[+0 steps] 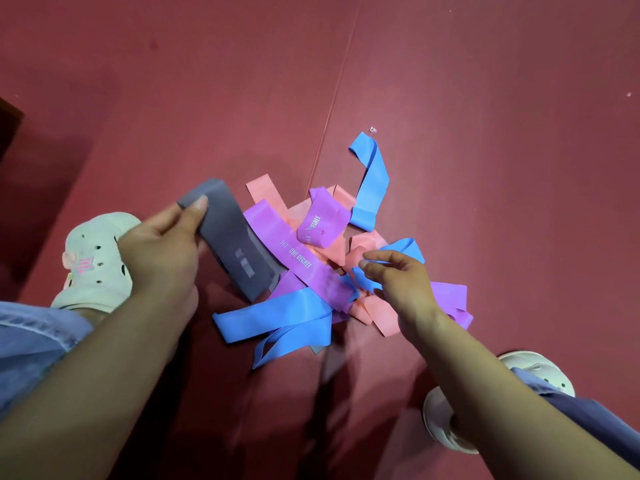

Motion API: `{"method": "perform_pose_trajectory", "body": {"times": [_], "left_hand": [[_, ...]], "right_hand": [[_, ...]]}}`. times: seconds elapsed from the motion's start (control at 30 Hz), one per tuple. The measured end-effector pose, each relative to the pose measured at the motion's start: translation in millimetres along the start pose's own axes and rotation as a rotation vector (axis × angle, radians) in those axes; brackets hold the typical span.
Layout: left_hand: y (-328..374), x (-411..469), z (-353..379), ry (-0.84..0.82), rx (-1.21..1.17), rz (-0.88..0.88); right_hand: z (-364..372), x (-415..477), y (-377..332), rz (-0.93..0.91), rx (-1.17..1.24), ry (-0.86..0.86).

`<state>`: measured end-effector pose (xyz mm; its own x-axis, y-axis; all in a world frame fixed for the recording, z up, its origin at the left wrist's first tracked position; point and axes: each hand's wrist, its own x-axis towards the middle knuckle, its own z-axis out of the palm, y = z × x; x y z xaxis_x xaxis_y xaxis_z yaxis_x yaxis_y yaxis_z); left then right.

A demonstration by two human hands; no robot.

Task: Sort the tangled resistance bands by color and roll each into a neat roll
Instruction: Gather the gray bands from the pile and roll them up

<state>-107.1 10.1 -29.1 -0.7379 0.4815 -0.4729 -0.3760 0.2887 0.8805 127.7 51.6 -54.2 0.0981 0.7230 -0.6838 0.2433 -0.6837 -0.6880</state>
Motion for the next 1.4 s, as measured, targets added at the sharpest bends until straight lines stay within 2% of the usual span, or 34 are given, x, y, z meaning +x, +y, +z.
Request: {"method": "perform_pose_trajectory", "body": {"times": [0.17, 0.47, 0.67, 0.8, 0.97, 1.4], "left_hand": [[30.1, 17.5, 6.0, -0.04, 0.063, 0.178], [25.0, 37.5, 8.4, -0.007, 0.057, 0.224], [32.4, 69.3, 6.7, 0.02, 0.034, 0.296], [34.4, 81.4, 9.2, 0.008, 0.009, 0.312], [20.9, 81.3, 13.3, 0.021, 0.013, 0.252], [-4.7, 70.6, 11.7, -0.001, 0.044, 0.194]], "right_hand": [[16.0, 5.3, -1.5, 0.008, -0.034, -0.019], [79.2, 27.0, 16.2, 0.017, -0.143, -0.22], [144.2, 50.9, 29.3, -0.131, -0.49, -0.412], [167.1, 63.4, 30.6, -0.223, -0.749, -0.369], [164.2, 69.7, 34.8, -0.344, -0.929, -0.179], [157.4, 76.4, 56.1, -0.322, -1.237, -0.023]]}}
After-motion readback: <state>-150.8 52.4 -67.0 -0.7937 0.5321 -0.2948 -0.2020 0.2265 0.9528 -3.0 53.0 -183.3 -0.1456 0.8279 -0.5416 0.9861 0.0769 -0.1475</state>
